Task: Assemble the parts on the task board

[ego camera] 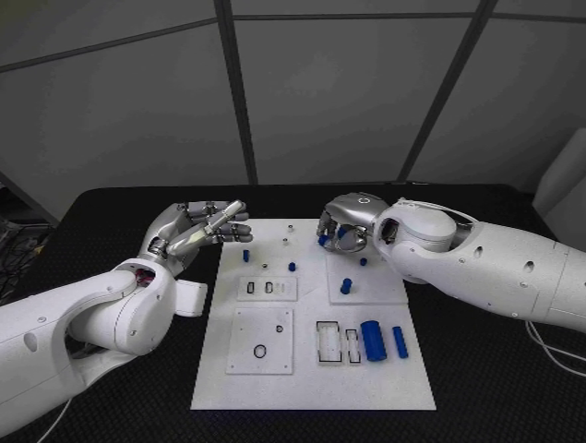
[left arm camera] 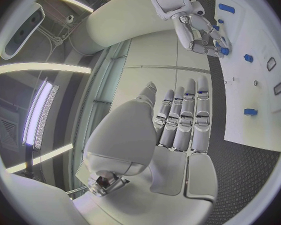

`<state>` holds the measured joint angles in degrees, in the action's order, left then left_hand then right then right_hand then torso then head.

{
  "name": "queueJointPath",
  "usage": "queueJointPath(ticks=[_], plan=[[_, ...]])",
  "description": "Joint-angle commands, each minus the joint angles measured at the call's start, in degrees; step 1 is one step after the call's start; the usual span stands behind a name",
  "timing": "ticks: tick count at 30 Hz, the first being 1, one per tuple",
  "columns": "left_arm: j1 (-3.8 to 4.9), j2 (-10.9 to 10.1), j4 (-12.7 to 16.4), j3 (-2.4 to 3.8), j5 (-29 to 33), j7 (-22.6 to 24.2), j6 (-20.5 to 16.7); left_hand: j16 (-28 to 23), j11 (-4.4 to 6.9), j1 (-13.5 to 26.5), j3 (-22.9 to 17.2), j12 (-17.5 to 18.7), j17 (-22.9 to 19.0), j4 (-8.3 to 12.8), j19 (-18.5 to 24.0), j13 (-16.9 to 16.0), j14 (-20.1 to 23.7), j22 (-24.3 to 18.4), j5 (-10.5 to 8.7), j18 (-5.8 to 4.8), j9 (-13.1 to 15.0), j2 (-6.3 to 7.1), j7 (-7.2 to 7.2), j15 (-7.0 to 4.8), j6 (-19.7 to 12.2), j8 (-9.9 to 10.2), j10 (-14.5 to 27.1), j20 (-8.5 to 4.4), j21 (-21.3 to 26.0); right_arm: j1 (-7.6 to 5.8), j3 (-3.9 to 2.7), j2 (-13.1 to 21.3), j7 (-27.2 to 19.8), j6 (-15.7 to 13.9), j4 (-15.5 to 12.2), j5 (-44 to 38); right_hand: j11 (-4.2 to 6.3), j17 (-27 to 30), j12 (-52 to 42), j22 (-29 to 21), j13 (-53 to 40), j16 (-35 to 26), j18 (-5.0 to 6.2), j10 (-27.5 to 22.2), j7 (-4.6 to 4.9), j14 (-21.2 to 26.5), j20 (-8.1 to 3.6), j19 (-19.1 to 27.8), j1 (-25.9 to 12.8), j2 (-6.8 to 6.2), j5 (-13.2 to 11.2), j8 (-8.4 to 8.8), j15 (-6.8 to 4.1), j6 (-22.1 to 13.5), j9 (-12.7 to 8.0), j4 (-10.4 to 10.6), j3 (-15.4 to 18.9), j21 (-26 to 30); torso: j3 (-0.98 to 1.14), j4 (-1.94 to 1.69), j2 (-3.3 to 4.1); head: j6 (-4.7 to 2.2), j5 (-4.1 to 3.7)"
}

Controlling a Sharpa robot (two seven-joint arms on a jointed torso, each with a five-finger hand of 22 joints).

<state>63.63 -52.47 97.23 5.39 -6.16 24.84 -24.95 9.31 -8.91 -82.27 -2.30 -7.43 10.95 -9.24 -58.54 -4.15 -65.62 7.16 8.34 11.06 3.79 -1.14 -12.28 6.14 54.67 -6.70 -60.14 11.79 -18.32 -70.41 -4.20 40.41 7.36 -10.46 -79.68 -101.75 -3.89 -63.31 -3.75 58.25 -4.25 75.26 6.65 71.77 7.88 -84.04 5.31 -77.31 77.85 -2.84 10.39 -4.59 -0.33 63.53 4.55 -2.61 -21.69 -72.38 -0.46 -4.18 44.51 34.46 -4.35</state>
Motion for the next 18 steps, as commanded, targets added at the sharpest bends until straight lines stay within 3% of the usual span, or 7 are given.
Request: queueJointPath(ticks=[1,11,18], plan=[[0.06,-0.01,-0.01,0.04,-0.4,-0.14,0.86,-0.19,-0.21,-0.19,0.05,0.16,0.07,0.21,0.43,0.02,0.42,-0.05,-0.15,-0.76,-0.1,0.06,-0.17,-0.11,0.15,0.18,-0.31,0.01,0.33,-0.51,-0.08,-0.64,2.2,-5.68,0.21,-0.33,0.06,-0.1,0.13,0.09,-0.06,0.25,-0.88,0.36,-0.08,-2.4,-0.15,0.04,-0.28,-0.5,-0.29,-0.02,-0.38,0.48,0.07,0.2,-0.33,-0.39,-0.01,-0.09,0.05,-0.28,-0.09],[0.06,0.18,-0.15,0.04,-0.4,-0.34,0.97,-0.21,-0.22,-0.2,0.05,0.19,0.09,0.22,0.44,0.02,0.44,-0.06,-0.16,-0.76,-0.1,0.06,-0.18,-0.1,0.14,0.21,-0.28,0.02,0.35,-1.52,-0.08,-5.37,3.84,-9.34,4.96,-0.9,-0.04,-0.4,0.19,0.51,-0.01,0.62,-0.93,0.24,0.05,-2.39,-0.05,0.11,-0.89,-0.84,-0.85,0.26,-0.31,0.4,0.06,0.96,-0.77,-0.76,0.06,-0.17,0.19,-0.32,-0.13],[0.06,0.38,-0.29,0.04,-0.4,-0.49,1.12,-0.31,-0.26,-0.21,0.06,0.32,0.13,0.25,0.52,0.03,0.55,-0.1,-0.18,-0.77,-0.1,0.08,-0.21,-0.04,0.08,0.32,-0.21,0.08,0.42,-1.7,-0.07,-9.24,3.86,-9.8,8.56,-0.96,-0.08,-0.46,0.2,0.56,0.0,0.7,-0.93,0.18,0.09,-2.38,-0.02,0.14,-1.02,-1.01,-0.93,0.33,-0.29,0.37,0.05,1.12,-0.85,-0.82,-0.04,-0.61,0.28,-0.33,-0.04]])
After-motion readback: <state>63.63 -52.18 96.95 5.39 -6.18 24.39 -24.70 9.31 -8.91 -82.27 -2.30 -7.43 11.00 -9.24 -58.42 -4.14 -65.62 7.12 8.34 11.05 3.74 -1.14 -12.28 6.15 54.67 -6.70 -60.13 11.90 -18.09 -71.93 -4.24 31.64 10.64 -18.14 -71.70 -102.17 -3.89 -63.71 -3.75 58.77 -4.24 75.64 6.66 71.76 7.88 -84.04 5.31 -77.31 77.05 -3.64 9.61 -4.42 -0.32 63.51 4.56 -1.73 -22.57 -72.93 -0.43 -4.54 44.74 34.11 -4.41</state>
